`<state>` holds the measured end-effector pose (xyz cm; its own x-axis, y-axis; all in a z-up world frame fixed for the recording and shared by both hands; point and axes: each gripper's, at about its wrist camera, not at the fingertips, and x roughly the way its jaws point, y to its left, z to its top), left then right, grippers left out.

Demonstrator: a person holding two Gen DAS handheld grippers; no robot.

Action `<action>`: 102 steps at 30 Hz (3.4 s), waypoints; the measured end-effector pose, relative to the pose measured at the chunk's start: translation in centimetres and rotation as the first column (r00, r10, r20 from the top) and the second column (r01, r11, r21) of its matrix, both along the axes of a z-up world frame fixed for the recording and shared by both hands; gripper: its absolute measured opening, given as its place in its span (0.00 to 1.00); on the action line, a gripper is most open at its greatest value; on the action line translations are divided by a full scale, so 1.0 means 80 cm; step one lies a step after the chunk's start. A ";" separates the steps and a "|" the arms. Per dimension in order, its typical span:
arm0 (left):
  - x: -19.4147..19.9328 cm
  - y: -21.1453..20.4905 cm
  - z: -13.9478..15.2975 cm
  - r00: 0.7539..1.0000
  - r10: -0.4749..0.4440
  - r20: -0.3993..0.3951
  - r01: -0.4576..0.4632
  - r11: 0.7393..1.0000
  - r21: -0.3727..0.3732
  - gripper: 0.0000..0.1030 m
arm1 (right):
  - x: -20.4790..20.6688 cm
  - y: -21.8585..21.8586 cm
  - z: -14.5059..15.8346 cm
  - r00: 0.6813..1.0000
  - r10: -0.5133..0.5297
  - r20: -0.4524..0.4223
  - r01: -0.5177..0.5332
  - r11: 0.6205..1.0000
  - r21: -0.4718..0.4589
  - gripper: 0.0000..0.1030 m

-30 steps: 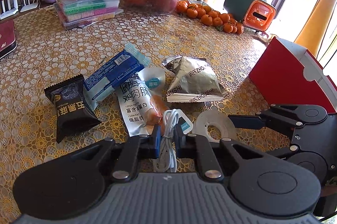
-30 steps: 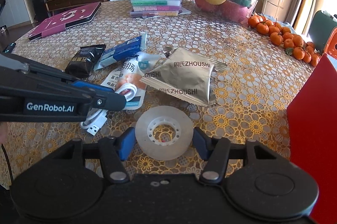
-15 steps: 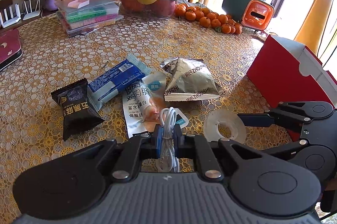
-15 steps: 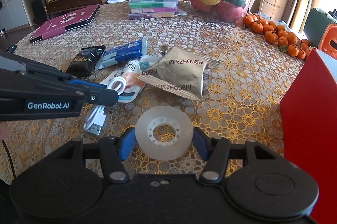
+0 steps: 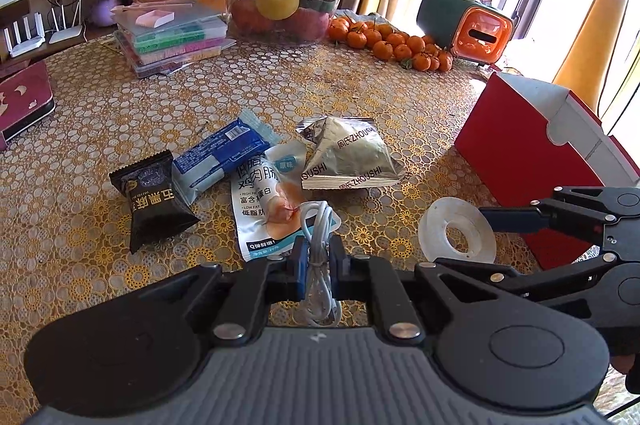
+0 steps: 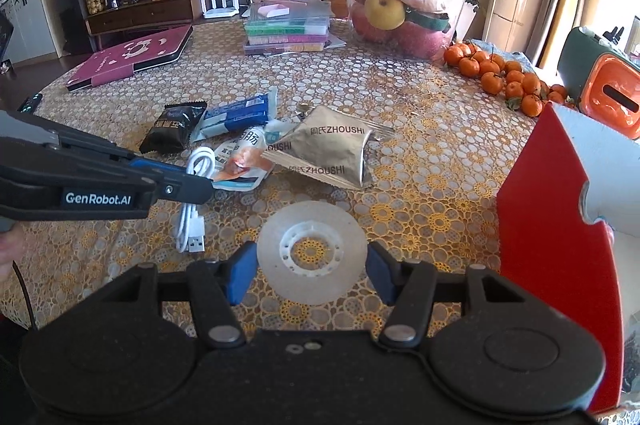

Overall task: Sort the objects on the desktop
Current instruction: 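Carry the white cable and tape roll with both tools over the shoebox, then lower the white cable and tape roll into the shoebox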

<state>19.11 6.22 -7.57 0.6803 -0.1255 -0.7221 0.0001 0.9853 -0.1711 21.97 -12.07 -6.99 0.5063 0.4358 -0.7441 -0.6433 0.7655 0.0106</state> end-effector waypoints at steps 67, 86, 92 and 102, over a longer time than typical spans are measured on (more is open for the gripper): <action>0.032 -0.253 0.152 0.931 -0.347 0.115 0.353 0.935 -0.042 0.09 | -0.014 -0.266 0.130 0.962 -0.231 0.146 0.228 0.973 0.038 0.57; 0.101 -0.319 0.130 0.909 -0.416 0.033 0.416 0.909 -0.015 0.09 | 0.044 -0.313 0.117 0.946 -0.299 0.122 0.300 0.954 0.019 0.57; 0.124 -0.335 0.110 0.899 -0.437 -0.019 0.437 0.899 0.001 0.09 | 0.072 -0.319 0.106 0.942 -0.319 0.104 0.320 0.947 0.004 0.57; 0.150 -0.360 0.074 0.881 -0.458 -0.121 0.465 0.884 0.044 0.09 | 0.117 -0.315 0.082 0.940 -0.337 0.059 0.339 0.940 -0.042 0.57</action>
<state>31.14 -22.57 -1.67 0.4784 -0.3536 -0.8038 0.4437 0.8872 -0.1262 31.34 -37.24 -0.40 0.6542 0.1944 -0.7309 -0.3451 0.9366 -0.0598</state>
